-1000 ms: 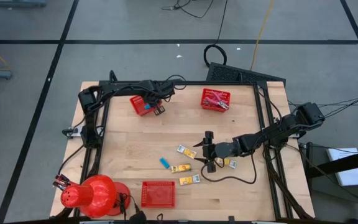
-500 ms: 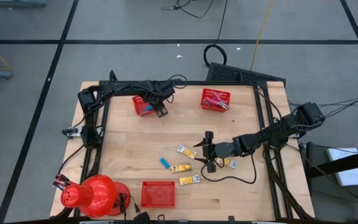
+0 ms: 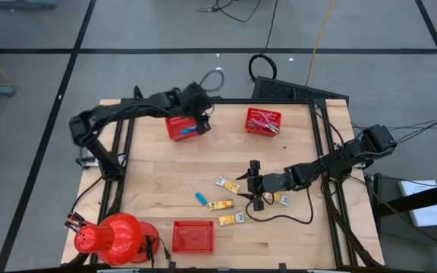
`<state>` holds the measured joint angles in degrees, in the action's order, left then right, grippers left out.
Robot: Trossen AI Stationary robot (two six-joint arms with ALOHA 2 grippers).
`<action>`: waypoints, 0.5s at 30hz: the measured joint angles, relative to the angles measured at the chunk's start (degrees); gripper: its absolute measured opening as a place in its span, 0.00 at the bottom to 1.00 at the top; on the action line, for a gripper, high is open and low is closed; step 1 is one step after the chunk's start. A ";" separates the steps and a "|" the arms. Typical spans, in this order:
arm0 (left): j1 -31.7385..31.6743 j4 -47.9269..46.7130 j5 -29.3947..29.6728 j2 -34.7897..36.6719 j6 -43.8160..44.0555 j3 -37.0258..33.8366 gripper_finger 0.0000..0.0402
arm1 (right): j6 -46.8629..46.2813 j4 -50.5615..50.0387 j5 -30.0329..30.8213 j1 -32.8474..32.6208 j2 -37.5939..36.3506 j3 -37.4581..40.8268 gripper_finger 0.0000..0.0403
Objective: Pick & Place School Supplies
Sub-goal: Put the blue eraser into the top left red bin
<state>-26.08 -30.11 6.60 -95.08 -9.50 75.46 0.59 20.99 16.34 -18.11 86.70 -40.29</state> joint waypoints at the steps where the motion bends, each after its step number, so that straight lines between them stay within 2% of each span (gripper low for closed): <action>1: 0.29 2.43 -3.24 1.65 -0.58 0.00 0.47 | 0.15 0.09 0.00 0.00 0.00 0.00 0.63; 4: 1.72 9.53 -13.62 5.64 -1.93 -0.11 0.46 | 0.55 0.64 -0.02 0.00 0.00 0.00 0.63; 7: 3.64 20.53 -21.24 8.66 -2.02 -3.97 0.46 | 0.74 1.00 -0.02 -0.02 0.00 0.00 0.63; 12: 6.43 43.90 -23.27 12.97 -0.79 -20.44 0.46 | 0.66 1.03 0.01 -0.40 0.00 0.00 0.63; 15: 6.81 53.64 -23.27 15.35 1.45 -30.58 0.46 | 0.84 1.18 0.00 -0.79 0.00 0.00 0.63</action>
<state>-19.27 23.54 -16.67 -79.74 -8.05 44.88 1.42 22.17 16.34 -18.90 86.70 -40.29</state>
